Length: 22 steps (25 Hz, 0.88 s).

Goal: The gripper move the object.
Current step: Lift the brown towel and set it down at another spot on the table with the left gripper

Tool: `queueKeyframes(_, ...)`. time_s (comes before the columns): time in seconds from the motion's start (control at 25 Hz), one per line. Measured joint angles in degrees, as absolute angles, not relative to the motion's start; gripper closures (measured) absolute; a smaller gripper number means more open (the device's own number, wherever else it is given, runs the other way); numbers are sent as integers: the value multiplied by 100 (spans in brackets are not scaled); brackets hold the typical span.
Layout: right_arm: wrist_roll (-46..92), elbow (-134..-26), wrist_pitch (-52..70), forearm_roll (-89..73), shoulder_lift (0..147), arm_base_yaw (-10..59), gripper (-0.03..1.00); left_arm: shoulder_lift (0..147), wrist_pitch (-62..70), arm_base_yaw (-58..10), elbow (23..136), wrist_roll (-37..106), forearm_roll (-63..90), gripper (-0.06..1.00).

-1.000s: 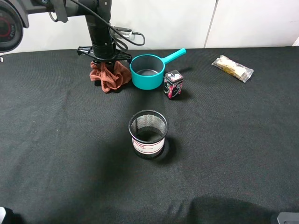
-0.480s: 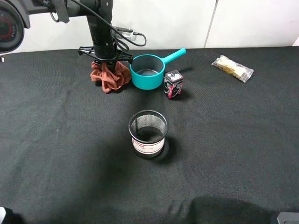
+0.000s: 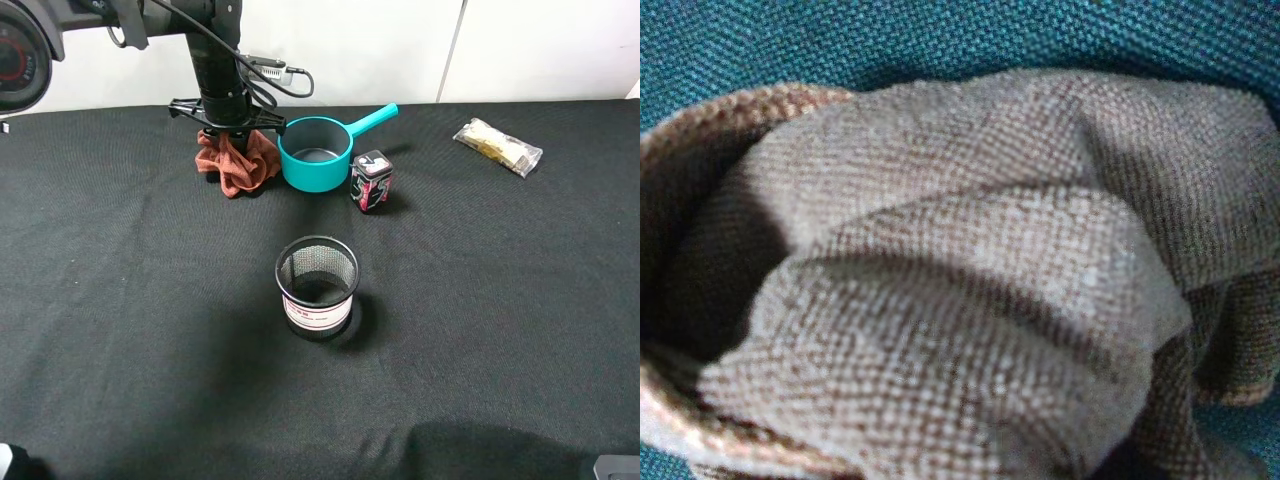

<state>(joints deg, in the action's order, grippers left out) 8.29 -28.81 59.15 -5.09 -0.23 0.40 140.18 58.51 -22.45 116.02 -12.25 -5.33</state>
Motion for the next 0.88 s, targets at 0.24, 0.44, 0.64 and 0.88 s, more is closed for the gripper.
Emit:
queueKeyframes(0.24, 829, -2881, 5915, -509, -23, 40, 27, 14018, 5851, -2245, 11602, -1220, -533, 80)
queueKeyframes(0.44, 829, -2881, 5915, -509, -23, 40, 27, 14018, 5943, -2245, 11602, -1220, -539, 80)
queueKeyframes(0.64, 829, -2881, 5915, -509, -23, 40, 27, 14018, 6100, -2245, 11606, -1214, -694, 73)
queueKeyframes(0.88, 829, -2881, 5915, -509, -23, 40, 27, 14018, 6218, -2245, 11606, -1219, -743, 44)
